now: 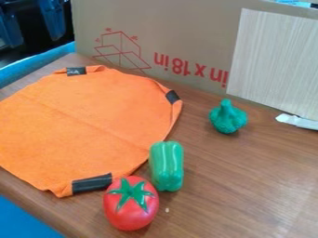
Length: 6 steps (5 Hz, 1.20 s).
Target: Move the red object to the top right edge of the cloth
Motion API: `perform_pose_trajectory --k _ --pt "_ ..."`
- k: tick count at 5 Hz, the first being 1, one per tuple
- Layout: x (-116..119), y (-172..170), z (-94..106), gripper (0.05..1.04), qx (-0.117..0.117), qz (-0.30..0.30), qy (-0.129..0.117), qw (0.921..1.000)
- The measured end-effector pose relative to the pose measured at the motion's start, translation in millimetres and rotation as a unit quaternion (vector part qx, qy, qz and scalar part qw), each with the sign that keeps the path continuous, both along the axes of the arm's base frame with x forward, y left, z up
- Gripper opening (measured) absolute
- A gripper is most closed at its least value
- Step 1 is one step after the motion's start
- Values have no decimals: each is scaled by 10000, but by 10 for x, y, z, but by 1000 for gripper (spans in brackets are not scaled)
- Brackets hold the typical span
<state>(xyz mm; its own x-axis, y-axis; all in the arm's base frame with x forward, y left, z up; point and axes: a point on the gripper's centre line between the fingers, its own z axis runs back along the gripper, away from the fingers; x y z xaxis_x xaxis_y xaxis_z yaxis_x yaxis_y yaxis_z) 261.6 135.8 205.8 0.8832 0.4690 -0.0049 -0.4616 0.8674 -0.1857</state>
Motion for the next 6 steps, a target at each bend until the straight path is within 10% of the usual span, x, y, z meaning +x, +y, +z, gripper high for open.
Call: perform_pose_trajectory --k 2,4,6 --pt "-6 -127 -241 1000 221 -728 465 9960" --pt "-2 -474 -468 1000 679 -2743 841 9555" --pt "-287 -1088 -642 1000 1338 -4001 -336 9060"
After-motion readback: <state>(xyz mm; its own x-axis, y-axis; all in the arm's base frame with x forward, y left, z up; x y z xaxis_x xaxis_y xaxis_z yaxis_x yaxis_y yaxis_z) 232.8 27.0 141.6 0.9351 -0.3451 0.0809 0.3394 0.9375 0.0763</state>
